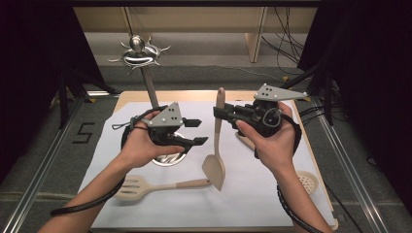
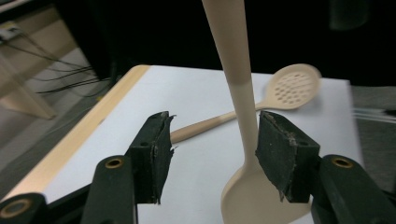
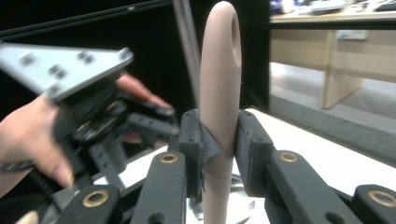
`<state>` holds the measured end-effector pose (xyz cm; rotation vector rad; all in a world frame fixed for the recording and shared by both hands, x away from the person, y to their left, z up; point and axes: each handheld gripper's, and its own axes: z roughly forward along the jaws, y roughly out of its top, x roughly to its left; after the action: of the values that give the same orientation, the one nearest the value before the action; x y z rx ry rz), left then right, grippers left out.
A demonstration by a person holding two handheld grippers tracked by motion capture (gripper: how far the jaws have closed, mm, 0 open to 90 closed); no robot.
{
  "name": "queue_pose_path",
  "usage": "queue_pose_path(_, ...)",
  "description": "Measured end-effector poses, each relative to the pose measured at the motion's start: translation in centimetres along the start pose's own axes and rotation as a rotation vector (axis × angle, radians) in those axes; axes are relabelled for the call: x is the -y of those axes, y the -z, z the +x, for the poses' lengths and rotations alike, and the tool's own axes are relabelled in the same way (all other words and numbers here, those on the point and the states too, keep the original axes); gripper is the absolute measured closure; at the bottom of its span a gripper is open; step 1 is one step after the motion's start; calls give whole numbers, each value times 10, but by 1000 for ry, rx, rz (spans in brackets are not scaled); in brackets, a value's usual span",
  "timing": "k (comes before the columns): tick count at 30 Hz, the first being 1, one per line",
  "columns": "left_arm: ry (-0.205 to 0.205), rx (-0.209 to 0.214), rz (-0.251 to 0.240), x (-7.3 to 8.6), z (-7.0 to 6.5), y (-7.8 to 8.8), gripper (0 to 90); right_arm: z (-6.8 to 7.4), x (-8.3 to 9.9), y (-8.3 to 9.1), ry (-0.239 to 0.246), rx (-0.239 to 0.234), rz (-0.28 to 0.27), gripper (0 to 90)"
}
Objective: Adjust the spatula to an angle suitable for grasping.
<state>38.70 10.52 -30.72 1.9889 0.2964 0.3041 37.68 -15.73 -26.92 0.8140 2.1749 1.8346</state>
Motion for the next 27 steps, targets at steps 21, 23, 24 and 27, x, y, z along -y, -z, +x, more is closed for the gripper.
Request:
queue_pose_path(21,140,233,-114,25,-2,10,763,18,4,-24,51,-223,0,749)
queue_pose_path(23,156,207,-98,25,-3,12,768,18,5,-25,59,-221,-2,749)
queue_pose_path(24,152,201,-92,24,-4,14,768,18,6,-26,58,-223,-2,749)
queue_pose_path(27,197,147,-85,23,-10,20,771,19,8,-28,51,-235,-25,747)
